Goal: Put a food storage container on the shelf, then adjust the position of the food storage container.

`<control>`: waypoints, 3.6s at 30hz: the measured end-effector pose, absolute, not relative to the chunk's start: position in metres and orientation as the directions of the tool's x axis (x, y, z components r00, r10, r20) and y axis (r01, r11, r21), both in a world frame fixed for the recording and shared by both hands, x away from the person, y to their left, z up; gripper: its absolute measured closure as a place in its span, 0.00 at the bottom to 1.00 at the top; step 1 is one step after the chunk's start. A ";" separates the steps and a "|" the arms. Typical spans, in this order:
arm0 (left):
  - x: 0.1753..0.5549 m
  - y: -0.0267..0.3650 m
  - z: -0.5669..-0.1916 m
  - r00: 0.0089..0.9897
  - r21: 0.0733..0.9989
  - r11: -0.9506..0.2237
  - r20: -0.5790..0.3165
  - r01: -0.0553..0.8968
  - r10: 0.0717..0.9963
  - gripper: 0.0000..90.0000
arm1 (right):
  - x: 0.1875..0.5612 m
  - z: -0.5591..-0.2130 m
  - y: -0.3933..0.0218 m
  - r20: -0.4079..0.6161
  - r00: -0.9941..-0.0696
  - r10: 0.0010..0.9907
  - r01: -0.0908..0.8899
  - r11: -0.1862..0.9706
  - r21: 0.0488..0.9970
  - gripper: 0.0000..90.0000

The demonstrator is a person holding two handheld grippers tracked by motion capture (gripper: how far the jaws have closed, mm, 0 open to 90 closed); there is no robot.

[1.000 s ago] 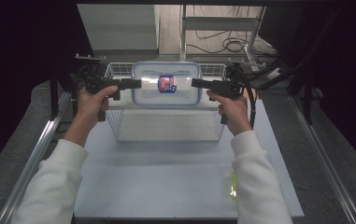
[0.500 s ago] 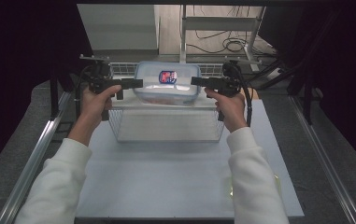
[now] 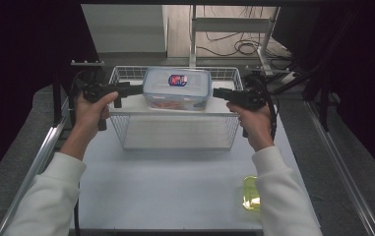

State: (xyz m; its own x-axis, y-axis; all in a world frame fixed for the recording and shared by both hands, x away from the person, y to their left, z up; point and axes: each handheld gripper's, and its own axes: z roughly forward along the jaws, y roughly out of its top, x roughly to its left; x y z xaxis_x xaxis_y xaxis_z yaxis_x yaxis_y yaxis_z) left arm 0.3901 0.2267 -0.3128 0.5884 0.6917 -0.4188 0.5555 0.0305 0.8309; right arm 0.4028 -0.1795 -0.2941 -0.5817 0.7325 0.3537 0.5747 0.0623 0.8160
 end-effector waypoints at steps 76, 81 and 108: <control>0.241 0.191 -0.479 0.608 0.736 -0.140 -0.420 0.663 0.674 0.24 | 0.260 -0.444 -0.190 0.241 -0.731 0.638 0.547 0.338 0.766 0.41; 0.241 0.193 -0.478 0.601 0.742 -0.148 -0.391 0.654 0.697 0.24 | 0.256 -0.449 -0.200 0.232 -0.716 0.658 0.555 0.336 0.761 0.37; 0.242 0.188 -0.484 0.606 0.715 -0.193 -0.381 0.672 0.699 0.23 | 0.215 -0.446 -0.358 0.165 -0.385 0.908 0.654 0.143 0.743 0.98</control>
State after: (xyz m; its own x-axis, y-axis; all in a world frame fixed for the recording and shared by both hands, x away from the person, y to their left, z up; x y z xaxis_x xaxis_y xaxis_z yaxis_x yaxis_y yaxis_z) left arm 0.2420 0.1879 -0.4838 0.6060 0.6986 -0.3805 0.6716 -0.1929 0.7154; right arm 0.2153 -0.3585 -0.4463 -0.3849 0.9081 0.1648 0.6543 0.1426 0.7426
